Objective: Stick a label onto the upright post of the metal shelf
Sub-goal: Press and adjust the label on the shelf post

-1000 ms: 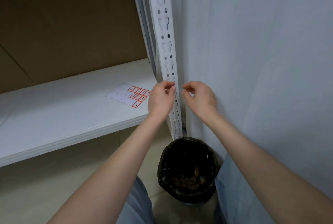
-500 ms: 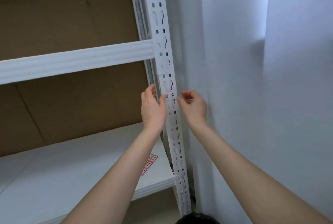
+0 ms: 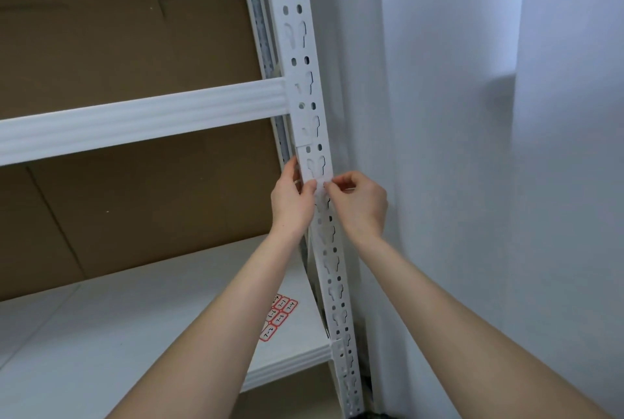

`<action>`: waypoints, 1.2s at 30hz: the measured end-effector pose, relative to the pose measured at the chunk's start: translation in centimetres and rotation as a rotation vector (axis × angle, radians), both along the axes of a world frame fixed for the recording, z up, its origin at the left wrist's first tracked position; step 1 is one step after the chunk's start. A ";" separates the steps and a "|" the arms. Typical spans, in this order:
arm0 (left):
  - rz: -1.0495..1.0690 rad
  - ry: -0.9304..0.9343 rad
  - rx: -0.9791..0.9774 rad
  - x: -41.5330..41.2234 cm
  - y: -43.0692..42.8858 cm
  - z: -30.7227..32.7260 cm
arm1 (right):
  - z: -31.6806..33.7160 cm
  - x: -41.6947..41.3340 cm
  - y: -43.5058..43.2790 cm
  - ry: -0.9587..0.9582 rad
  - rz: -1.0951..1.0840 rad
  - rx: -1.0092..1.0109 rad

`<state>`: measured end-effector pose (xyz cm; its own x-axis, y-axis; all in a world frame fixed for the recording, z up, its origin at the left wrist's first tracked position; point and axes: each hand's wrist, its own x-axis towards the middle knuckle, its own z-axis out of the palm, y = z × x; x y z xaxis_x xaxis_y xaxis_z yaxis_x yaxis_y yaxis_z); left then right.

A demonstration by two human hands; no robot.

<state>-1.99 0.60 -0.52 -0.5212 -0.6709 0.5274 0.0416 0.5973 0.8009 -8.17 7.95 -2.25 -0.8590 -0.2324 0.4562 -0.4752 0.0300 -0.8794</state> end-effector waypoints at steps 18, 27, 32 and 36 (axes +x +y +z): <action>-0.019 0.023 0.019 -0.1 -0.4 -0.4 | -0.1 -0.3 -0.9 -0.358 0.111 -0.212; -0.054 0.012 0.054 0.1 -0.2 -0.2 | 0.1 -0.5 -0.8 -0.288 0.073 -0.148; -0.066 0.009 0.059 0.2 -0.3 -0.1 | 0.0 -0.6 -0.8 -0.277 0.086 -0.148; -0.061 0.011 0.061 0.1 -0.2 -0.1 | 0.1 -0.6 -0.8 -0.297 0.075 -0.136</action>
<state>-1.87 0.40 -0.67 -0.5570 -0.6689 0.4922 0.0853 0.5435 0.8351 -8.77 7.12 -2.14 -0.9419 -0.2545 0.2193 -0.1937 -0.1221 -0.9734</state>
